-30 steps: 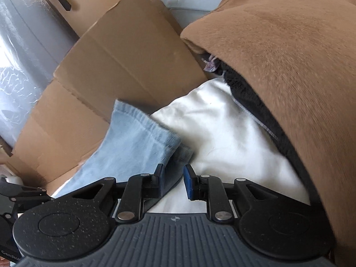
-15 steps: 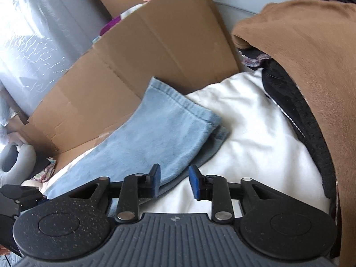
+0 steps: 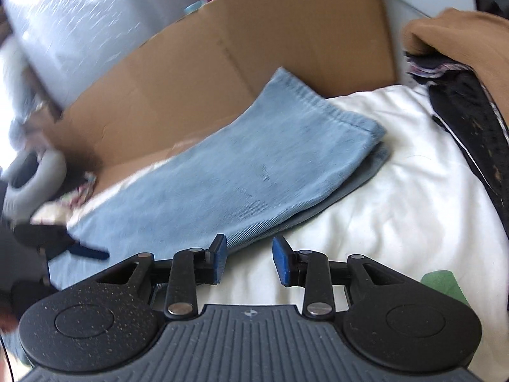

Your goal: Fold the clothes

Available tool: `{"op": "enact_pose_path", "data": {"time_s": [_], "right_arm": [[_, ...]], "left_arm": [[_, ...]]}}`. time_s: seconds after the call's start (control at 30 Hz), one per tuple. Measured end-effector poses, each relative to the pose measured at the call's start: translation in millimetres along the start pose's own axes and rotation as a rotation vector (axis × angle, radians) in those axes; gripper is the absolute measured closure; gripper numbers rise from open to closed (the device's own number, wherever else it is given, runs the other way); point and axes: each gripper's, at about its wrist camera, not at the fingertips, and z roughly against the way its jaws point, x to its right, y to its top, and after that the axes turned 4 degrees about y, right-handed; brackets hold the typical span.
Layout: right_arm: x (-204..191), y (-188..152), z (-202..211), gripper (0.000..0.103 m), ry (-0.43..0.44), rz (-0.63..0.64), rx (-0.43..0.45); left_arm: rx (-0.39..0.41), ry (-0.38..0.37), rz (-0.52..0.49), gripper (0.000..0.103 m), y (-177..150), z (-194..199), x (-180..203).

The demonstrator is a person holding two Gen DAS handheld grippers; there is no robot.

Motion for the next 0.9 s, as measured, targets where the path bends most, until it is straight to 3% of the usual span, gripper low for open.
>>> {"op": "enact_pose_path", "data": {"time_s": [0.23, 0.6, 0.73, 0.83, 0.9], "right_arm": [[-19.6, -7.8, -6.7, 0.069, 0.012, 0.076, -0.060], [-55.7, -1.6, -38.3, 0.069, 0.035, 0.175, -0.082], [-64.1, -3.9, -54.5, 0.069, 0.003, 0.236, -0.113], [-59.9, -10.5, -55.2, 0.067, 0.000, 0.248, -0.135], [-54.5, -14.8, -52.2, 0.067, 0.008, 0.243, -0.143]], "left_arm": [[0.050, 0.010, 0.090, 0.009, 1.6, 20.4, -24.8], [0.077, -0.005, 0.118, 0.009, -1.5, 24.2, -32.2], [0.074, -0.015, 0.132, 0.009, -3.4, 22.7, -36.0], [0.072, -0.033, 0.123, 0.009, -6.0, 24.1, -36.6], [0.064, -0.088, 0.110, 0.009, -10.6, 26.9, -39.9]]}}
